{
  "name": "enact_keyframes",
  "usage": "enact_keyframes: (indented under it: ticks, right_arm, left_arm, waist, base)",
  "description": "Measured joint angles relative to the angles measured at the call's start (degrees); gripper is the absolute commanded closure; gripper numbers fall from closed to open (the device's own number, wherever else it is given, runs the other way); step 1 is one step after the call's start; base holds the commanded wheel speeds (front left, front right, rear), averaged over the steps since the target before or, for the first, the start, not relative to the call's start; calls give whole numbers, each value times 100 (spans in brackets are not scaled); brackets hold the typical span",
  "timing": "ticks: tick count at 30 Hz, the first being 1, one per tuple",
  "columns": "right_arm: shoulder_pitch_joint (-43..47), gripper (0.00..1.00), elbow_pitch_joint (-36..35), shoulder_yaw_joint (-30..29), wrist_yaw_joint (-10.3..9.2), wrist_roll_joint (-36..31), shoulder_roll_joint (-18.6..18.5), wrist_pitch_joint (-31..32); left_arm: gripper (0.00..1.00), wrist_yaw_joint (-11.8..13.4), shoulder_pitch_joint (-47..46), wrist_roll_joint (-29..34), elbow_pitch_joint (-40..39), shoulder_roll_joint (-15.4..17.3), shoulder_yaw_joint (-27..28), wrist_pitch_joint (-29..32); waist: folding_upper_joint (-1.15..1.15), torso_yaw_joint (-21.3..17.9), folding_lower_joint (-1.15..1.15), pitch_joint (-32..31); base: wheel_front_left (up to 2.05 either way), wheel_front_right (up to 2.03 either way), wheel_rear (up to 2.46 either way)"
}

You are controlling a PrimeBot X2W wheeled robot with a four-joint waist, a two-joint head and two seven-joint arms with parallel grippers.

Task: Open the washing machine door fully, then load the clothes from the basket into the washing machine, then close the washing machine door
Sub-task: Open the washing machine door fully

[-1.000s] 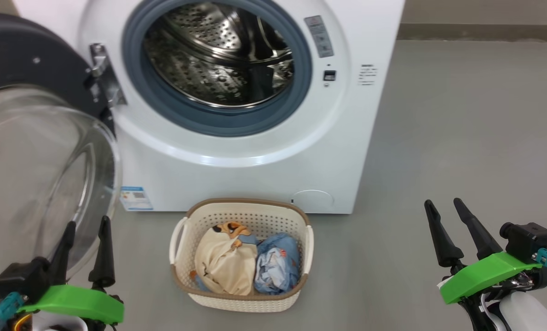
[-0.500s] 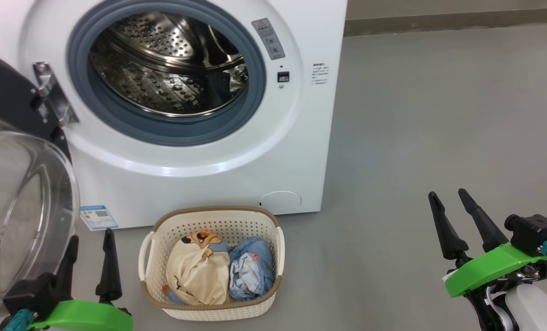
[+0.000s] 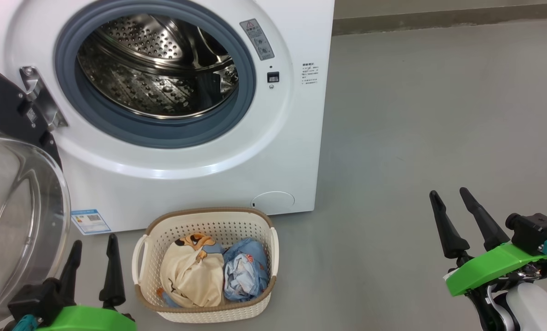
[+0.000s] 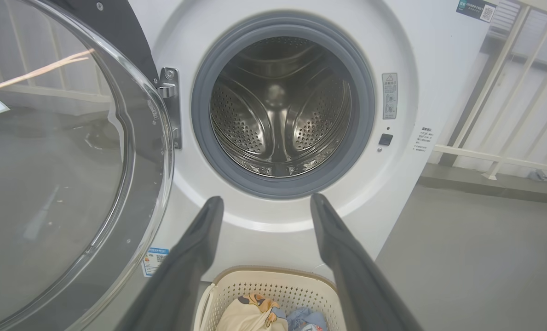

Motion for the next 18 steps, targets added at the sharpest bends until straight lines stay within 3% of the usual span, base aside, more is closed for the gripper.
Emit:
enact_keyframes:
  ticks: [18]
  right_arm:
    - [-1, 0, 9, -97, 0, -58, -1, 0]
  left_arm:
    - [0, 0, 0, 51, 3, 2, -96, -4]
  waist:
    - [0, 28, 0, -2]
  base:
    - [0, 0, 0]
